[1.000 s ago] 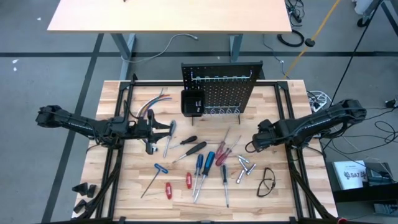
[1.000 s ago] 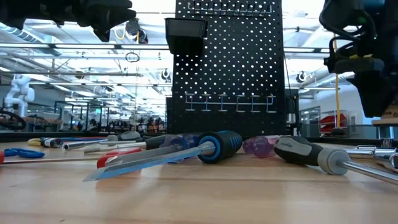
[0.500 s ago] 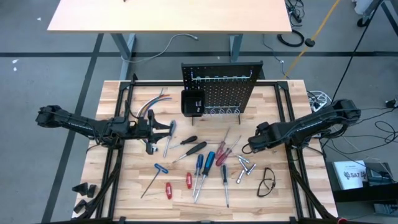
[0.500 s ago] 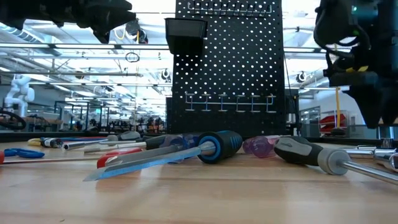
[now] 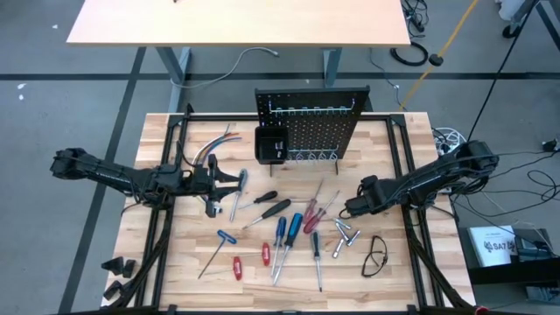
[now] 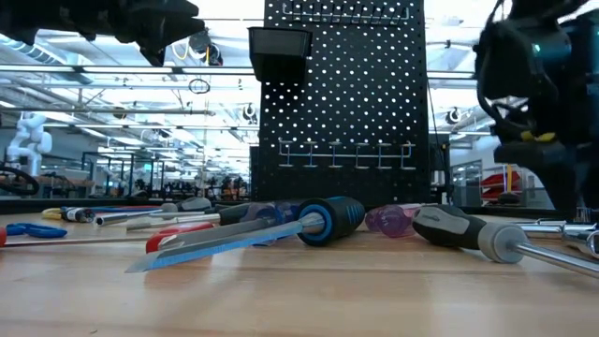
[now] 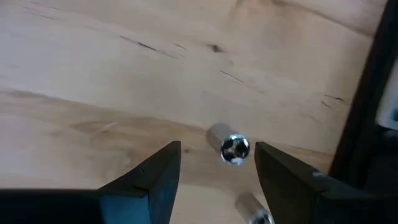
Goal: Hang tools onto peg board
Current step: Put the socket in the black bin on the peg board
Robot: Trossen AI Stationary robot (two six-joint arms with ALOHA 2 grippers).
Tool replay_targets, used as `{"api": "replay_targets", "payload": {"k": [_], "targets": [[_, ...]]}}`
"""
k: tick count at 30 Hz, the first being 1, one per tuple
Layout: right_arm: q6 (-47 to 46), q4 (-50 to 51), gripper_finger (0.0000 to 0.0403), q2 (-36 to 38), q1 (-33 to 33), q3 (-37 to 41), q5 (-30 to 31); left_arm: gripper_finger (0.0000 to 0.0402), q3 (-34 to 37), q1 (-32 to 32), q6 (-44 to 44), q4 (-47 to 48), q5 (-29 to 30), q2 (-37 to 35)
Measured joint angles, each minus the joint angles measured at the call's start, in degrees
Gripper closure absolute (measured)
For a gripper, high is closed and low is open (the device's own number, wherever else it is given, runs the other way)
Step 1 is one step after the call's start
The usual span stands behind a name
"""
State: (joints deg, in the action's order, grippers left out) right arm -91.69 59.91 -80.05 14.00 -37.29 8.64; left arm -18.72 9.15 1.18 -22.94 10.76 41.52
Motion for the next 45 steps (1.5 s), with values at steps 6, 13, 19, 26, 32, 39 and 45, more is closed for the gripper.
{"api": "replay_targets", "payload": {"k": [6, 13, 19, 26, 32, 39, 45], "targets": [[-2.87, -4.5, 0.0207, 0.34, 0.07, 5.34, 1.88, 0.0275, 0.0, 0.0, 0.0, 0.02, 0.0, 0.0], [-1.96, -5.94, 0.0225, 1.95, 0.09, 5.87, 1.9, 0.0275, 0.0, 0.0, -0.01, 0.07, 0.0, 0.0], [-1.46, -6.72, 0.0306, 3.19, 0.04, 5.91, 2.35, 0.0275, 0.0, 0.0, 0.01, 0.04, 0.0, 0.0], [2.64, -7.09, 0.0347, 3.07, 0.0, 4.84, 2.03, 0.0275, 0.0, 0.0, 0.0, 0.12, 0.0, 0.0], [8.3, -7.31, 0.0347, 3.04, 0.05, -2.05, 4.0, 0.0275, 0.0, 0.0, 0.01, 0.13, 0.0, 0.0], [23.95, -18.02, 0.0347, 3.04, 2.23, -15.69, 12.66, 0.0275, 0.0, 0.0, 0.01, 0.73, 0.0, 0.0], [41.99, -31.89, 0.0347, 3.08, 4.24, -25.99, 20.63, 0.0275, 0.0, 0.0, 0.03, 1.01, 0.0, 0.0]]}}
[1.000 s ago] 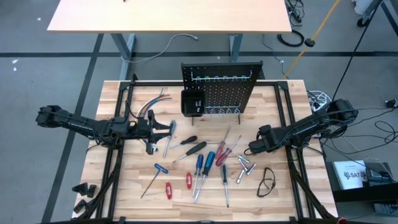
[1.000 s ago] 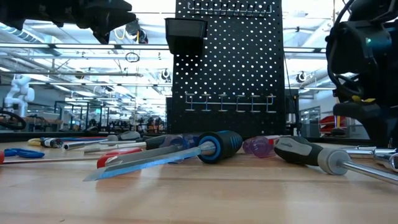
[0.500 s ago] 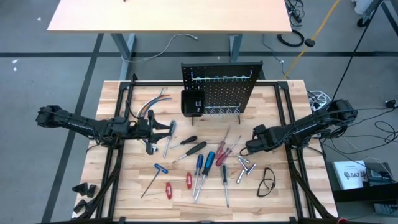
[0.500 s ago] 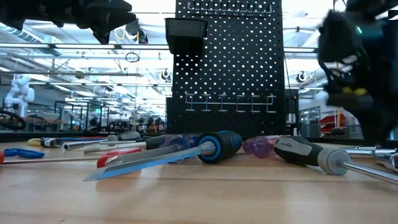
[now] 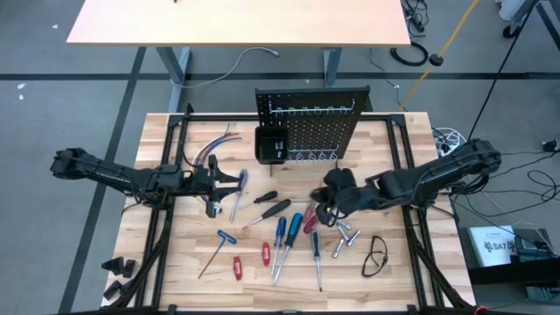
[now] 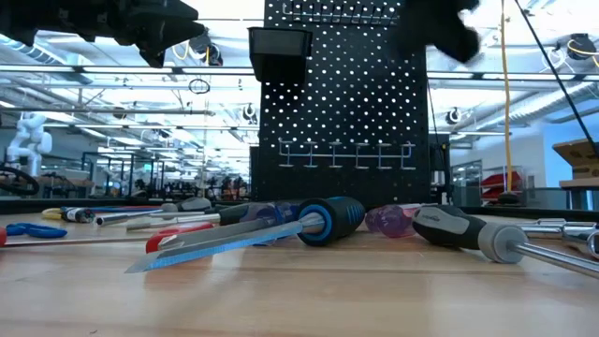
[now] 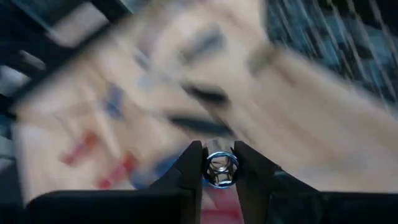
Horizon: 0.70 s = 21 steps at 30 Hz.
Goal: Hang tools onto peg board
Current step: Put the socket in the black bin on the peg board
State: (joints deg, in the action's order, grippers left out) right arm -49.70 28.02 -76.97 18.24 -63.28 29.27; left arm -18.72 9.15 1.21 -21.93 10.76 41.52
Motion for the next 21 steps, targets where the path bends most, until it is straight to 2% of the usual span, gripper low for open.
{"api": "replay_targets", "payload": {"k": [5, 9, 15, 21], "targets": [[13.79, -12.2, 0.0347, -1.38, 0.41, -5.87, 2.29, 0.0275, 0.0, 0.0, 0.0, 0.0, 0.01, 0.0], [21.43, -17.82, 0.0347, -3.65, 0.17, -9.69, 2.54, 0.0275, 0.0, 0.0, 0.0, 0.0, 0.23, 0.0], [25.93, -19.79, 0.0347, -8.91, -1.53, -15.36, 4.29, 0.0275, 0.0, -0.03, 2.85, -0.03, 0.89, 0.0], [29.16, -19.62, 0.0347, -13.13, -3.56, -19.34, 4.03, 0.0275, -2.0, -0.07, 9.82, 2.27, 6.83, -0.02]]}}
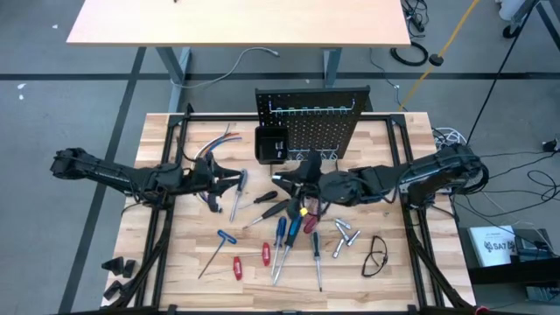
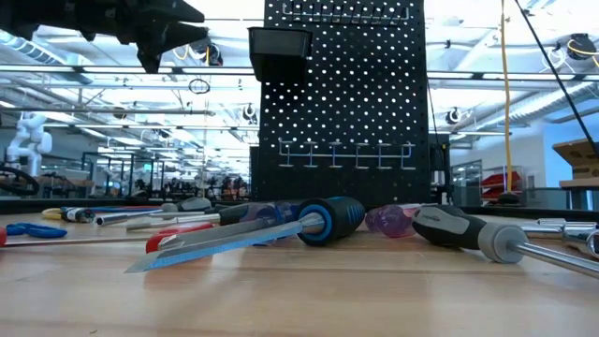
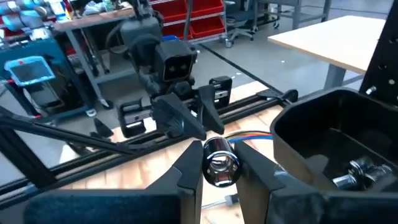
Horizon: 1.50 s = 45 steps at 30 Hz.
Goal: Hang tools onto peg board
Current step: Put the socket in the black bin on the peg board
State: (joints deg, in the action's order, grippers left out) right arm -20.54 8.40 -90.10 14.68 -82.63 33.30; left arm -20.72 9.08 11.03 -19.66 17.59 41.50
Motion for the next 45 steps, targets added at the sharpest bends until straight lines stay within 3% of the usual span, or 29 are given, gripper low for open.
{"api": "replay_targets", "payload": {"k": [10, 23, 30, 40, 45], "targets": [[1.07, 0.01, 0.0347, -0.67, -2.7, -0.44, 2.89, 0.0275, -7.97, 0.0, 6.77, 29.74, 3.61, -0.02], [0.26, 0.04, 0.0347, -5.15, -8.07, -0.46, 6.07, 0.0275, -7.99, 0.11, 3.58, 27.69, 2.3, 0.0], [-0.7, -0.08, 0.0276, -5.16, -9.74, -0.46, 10.09, 0.0275, -7.99, 0.11, 3.13, 27.69, 2.22, 0.0], [3.68, 1.14, 0.0244, -3.81, -8.73, -0.44, 9.65, 0.0275, -7.96, 0.11, 3.17, 27.71, 2.15, 0.0], [0.84, 9.05, 0.0248, 0.89, -5.01, -0.46, 5.47, 0.0275, -7.94, 0.11, 3.08, 27.81, 0.45, 0.0]]}}
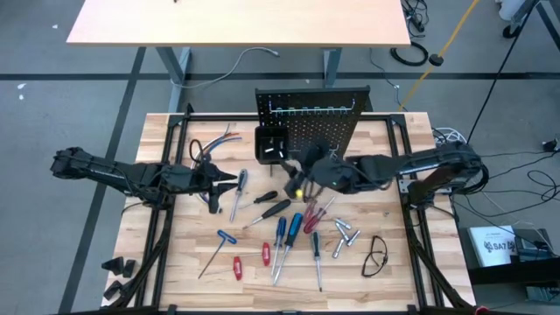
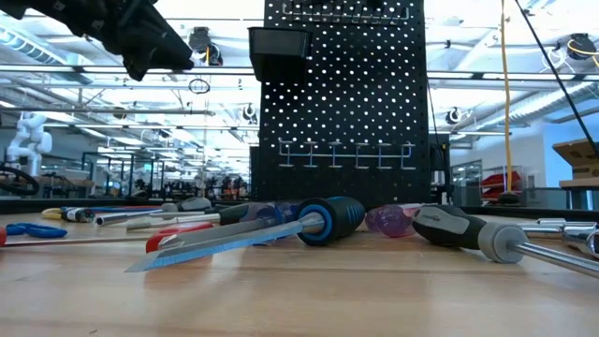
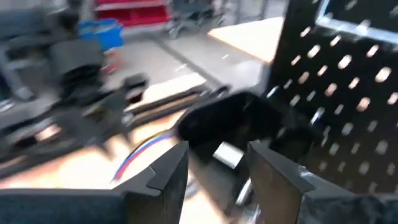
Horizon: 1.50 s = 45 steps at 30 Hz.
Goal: Hang tools onto peg board
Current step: Put the socket in the black bin on the peg board
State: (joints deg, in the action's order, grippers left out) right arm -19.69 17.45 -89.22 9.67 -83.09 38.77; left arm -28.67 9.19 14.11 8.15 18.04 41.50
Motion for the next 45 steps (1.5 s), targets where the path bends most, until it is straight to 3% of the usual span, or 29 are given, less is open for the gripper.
{"api": "replay_targets", "payload": {"k": [5, 13, 22, 36, 45], "targets": [[-8.21, 11.34, 0.025, 3.02, 4.43, 0.0, -6.05, 0.0275, 0.02, 0.0, 0.04, -0.08, -0.82, 0.0], [-20.2, 31.46, 0.025, 3.2, 9.46, 0.0, -23.96, 0.0275, 0.04, 0.45, 0.61, -0.4, -12.15, 0.93], [-41.12, 56.08, 0.025, 3.08, 13.42, 3.9, -27.67, 0.0275, 0.04, 1.51, 0.26, -4.84, -12.21, 4.46], [-59.74, 59.26, 0.025, 3.05, 12.81, 25.35, -41.45, 0.0275, 0.04, 1.44, 0.44, -4.82, -12.06, 5.29], [-60.38, 56.19, 0.025, 3.07, 11.2, 36.66, -44.65, 0.0275, 0.04, 1.44, 0.52, -4.79, -12.06, 5.29]]}}
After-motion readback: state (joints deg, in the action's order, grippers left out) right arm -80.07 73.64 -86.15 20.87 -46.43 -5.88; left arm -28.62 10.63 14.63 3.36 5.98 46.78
